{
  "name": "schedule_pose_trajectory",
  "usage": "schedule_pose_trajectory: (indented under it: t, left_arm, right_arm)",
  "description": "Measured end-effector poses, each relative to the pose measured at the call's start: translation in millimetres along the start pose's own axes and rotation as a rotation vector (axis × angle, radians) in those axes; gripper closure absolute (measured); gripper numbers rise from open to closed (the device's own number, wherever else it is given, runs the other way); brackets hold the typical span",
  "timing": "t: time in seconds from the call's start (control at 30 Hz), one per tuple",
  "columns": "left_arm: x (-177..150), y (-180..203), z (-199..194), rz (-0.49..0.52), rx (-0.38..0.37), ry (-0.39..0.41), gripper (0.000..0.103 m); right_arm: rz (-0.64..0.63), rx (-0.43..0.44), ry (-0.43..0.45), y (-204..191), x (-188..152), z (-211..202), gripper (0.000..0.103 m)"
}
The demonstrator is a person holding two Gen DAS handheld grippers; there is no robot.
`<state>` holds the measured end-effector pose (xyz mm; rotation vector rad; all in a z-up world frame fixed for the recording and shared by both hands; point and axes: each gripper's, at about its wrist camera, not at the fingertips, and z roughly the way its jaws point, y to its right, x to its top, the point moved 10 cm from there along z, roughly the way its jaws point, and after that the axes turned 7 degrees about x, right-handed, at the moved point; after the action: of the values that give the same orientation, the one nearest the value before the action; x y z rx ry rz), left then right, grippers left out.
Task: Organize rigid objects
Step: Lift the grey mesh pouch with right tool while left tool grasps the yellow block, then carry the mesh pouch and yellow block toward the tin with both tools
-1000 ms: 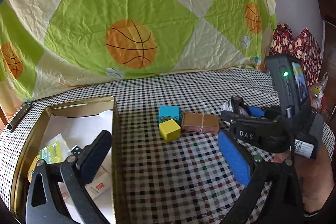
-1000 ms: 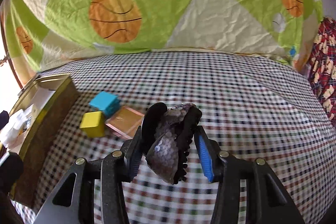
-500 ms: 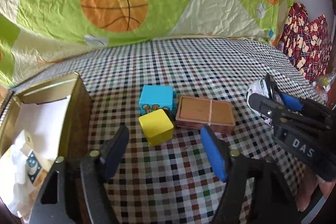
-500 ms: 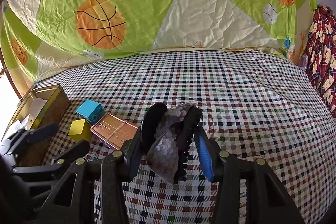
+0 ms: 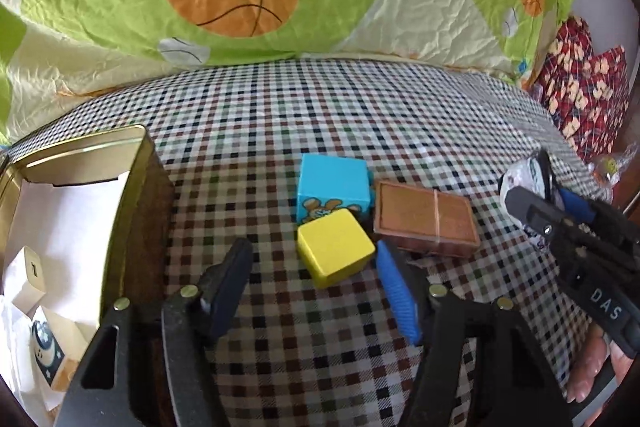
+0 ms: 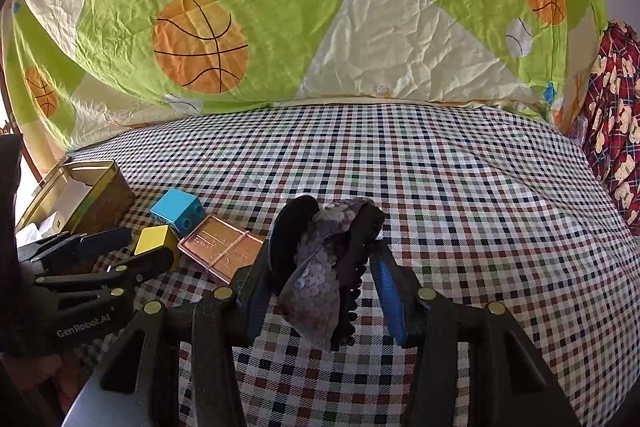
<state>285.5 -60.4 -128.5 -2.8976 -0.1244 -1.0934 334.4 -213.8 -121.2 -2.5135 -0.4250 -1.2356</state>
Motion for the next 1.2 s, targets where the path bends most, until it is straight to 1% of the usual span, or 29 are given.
schedule_pose_trajectory:
  t: [0.03, 0.07, 0.1, 0.17, 0.27, 0.53, 0.8, 1.2]
  left_arm:
    - [1.1, 3.8, 2.3, 0.018, 0.001, -0.003, 0.042]
    - [1.3, 7.9, 3.4, 0.037, 0.002, -0.005, 0.046]
    - [1.7, 10.8, 4.9, 0.048, 0.001, -0.009, 0.056]
    - [1.7, 11.8, 7.0, 0.051, -0.007, -0.02, 0.066]
    - [3.5, 12.2, 3.2, 0.042, -0.029, -0.002, 0.067]
    - [9.7, 7.5, -21.2, 0.037, -0.011, 0.115, 0.067]
    - [13.7, 8.2, -33.2, 0.037, -0.002, 0.175, 0.067]
    - [15.3, 5.0, -54.6, 0.047, 0.038, 0.281, 0.067]
  right_arm:
    - [0.0, -0.001, 0.001, 0.2, 0.3, -0.2, 0.053]
    - [0.0, 0.0, 0.0, 0.4, 0.5, 0.0, 0.053]
    - [-0.001, -0.001, 0.0, 0.4, 0.6, 0.1, 0.053]
    - [-0.005, -0.001, 0.005, -0.3, 1.1, -0.9, 0.053]
    - [-0.01, 0.0, 0.022, -1.4, 2.5, -4.1, 0.053]
    - [-0.046, 0.002, 0.116, -10.9, 9.7, -22.1, 0.053]
    - [-0.073, -0.006, 0.157, -16.2, 14.0, -30.5, 0.053]
    - [-0.095, -0.018, 0.225, -20.2, 16.9, -44.7, 0.053]
